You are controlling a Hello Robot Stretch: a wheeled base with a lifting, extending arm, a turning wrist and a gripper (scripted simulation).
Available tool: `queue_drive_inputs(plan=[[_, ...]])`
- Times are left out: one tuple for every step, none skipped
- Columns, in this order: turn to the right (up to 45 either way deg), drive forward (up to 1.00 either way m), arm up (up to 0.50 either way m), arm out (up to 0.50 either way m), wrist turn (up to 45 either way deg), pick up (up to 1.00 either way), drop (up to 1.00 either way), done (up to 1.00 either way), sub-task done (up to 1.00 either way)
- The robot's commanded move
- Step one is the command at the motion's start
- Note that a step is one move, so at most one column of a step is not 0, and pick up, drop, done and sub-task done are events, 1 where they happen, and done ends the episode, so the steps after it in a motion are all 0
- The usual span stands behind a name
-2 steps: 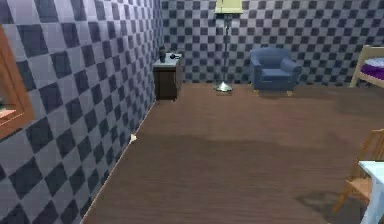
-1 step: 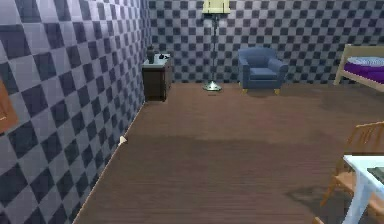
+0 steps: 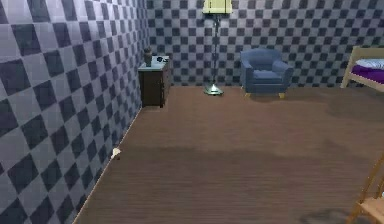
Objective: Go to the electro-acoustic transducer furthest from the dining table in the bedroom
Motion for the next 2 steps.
queue_drive_inputs(plan=[[45.0,0.0,0.0,0.0,0.0,0.0,0.0,0.0,0.0],[-45.0,0.0,0.0,0.0,0.0,0.0,0.0,0.0,0.0]])
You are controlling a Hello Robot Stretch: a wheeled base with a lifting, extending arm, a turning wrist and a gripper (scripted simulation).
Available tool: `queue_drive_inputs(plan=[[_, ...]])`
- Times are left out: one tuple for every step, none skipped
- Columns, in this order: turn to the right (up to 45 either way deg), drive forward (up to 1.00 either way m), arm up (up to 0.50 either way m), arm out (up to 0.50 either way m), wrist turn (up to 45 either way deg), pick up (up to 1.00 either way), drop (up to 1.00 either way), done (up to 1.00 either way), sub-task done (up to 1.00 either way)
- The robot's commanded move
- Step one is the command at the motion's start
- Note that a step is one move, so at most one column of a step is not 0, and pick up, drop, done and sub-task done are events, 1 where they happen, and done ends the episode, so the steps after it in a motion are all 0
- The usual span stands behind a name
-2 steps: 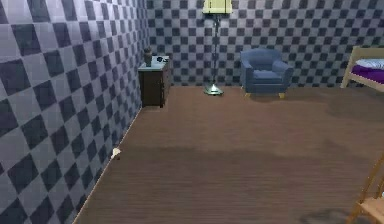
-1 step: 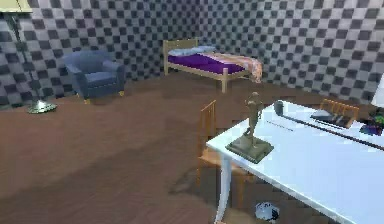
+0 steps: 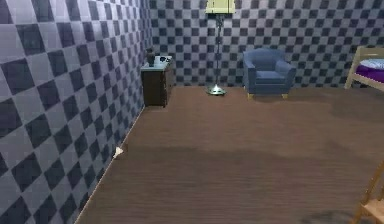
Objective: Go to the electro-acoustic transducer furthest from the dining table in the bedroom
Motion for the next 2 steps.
queue_drive_inputs(plan=[[-18.0,0.0,0.0,0.0,0.0,0.0,0.0,0.0,0.0],[0.0,0.8,0.0,0.0,0.0,0.0,0.0,0.0,0.0]])
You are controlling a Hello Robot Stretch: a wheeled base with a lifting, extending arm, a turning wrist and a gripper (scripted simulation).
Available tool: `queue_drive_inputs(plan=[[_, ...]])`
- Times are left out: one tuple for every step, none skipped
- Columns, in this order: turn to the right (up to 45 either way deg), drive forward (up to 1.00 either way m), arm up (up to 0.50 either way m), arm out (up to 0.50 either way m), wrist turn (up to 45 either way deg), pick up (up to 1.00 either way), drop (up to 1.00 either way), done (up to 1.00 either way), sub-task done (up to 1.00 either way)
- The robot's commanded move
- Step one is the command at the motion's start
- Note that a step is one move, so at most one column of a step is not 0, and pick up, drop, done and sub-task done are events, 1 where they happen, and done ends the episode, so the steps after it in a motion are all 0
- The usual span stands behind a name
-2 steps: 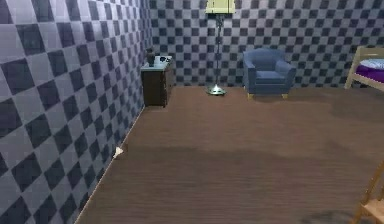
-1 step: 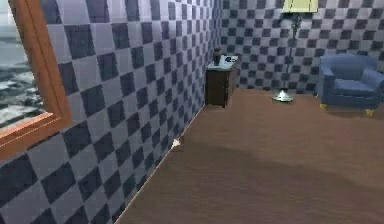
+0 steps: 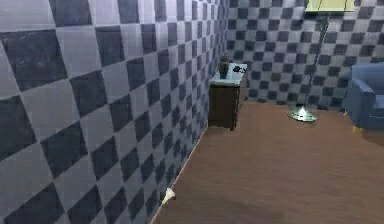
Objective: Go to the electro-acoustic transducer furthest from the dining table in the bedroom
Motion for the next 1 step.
queue_drive_inputs(plan=[[24.0,0.0,0.0,0.0,0.0,0.0,0.0,0.0,0.0]])
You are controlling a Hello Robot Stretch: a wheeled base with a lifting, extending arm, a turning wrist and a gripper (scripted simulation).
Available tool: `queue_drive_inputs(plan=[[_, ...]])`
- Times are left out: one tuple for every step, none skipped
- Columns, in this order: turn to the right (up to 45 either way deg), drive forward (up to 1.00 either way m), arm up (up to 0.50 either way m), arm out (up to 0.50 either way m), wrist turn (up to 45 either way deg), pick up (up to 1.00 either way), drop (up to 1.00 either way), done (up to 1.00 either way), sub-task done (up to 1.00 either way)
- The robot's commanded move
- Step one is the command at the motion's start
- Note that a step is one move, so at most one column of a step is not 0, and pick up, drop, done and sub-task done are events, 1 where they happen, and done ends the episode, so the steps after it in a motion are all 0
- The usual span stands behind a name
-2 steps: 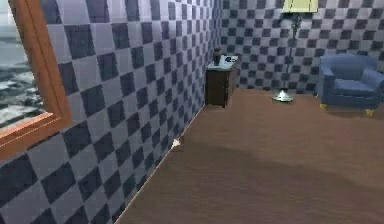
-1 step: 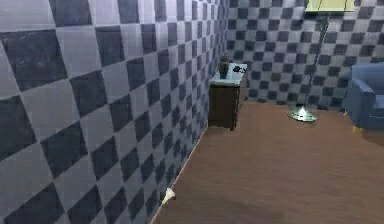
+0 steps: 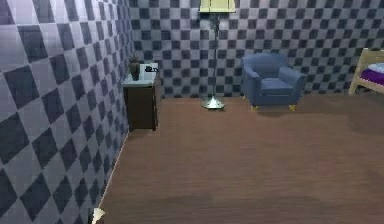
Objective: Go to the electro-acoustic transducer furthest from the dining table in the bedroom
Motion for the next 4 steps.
queue_drive_inputs(plan=[[0.0,1.0,0.0,0.0,0.0,0.0,0.0,0.0,0.0],[0.0,1.0,0.0,0.0,0.0,0.0,0.0,0.0,0.0],[6.0,0.0,0.0,0.0,0.0,0.0,0.0,0.0,0.0],[0.0,0.4,0.0,0.0,0.0,0.0,0.0,0.0,0.0]])
